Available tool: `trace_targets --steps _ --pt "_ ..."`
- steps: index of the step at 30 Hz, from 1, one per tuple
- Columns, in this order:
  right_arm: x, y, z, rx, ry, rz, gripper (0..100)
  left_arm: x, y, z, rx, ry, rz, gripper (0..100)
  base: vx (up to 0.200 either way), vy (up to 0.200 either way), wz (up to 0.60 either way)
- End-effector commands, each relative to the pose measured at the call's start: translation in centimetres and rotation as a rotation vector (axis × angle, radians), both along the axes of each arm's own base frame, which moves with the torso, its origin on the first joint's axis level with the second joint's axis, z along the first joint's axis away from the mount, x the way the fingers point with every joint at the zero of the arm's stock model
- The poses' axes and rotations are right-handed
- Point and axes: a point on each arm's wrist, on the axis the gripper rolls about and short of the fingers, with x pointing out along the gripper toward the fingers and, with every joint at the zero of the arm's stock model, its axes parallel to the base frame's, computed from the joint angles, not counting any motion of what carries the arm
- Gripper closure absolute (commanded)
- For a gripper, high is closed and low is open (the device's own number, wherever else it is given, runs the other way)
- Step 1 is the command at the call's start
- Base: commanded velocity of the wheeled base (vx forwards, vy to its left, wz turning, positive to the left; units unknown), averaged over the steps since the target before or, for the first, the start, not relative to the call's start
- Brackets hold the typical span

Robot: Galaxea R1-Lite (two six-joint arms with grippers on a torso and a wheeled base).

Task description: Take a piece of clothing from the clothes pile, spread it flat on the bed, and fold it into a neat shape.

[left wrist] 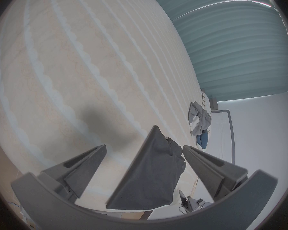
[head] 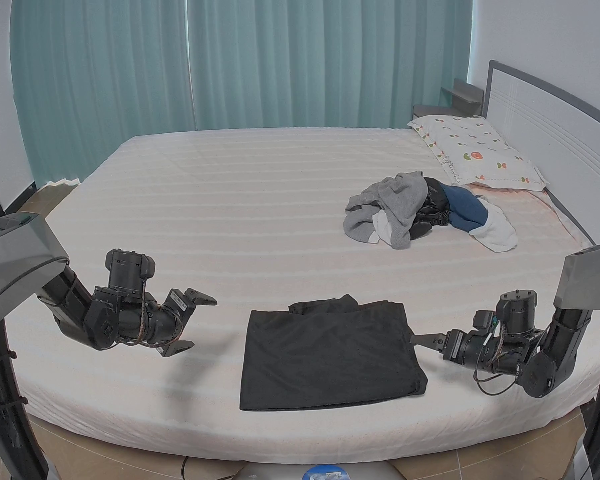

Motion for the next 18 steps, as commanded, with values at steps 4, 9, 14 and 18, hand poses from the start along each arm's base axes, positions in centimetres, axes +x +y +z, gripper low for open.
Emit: trace_targets --steps 4,9,14,18 --pt "4.1 2.5 -0.8 0.001 -0.039 0.021 0 0.9 -3.9 -1.9 0.108 -0.043 -0.037 0 0.000 0.000 0.00" --pt "6.2 4.8 -1.6 -0.015 -0.030 0.040 0 1.9 -6.7 -2.7 0.157 -0.088 -0.094 0 0.000 0.000 0.00" --pt "8.0 5.9 -2.4 0.044 -0.021 -0.004 0 3.6 -8.5 -3.3 0.186 -0.136 -0.073 0 0.000 0.000 0.00" --pt "8.6 6.1 -2.8 0.087 0.003 -0.032 0 3.9 -9.1 -4.2 0.242 -0.143 -0.059 0 0.000 0.000 0.00"
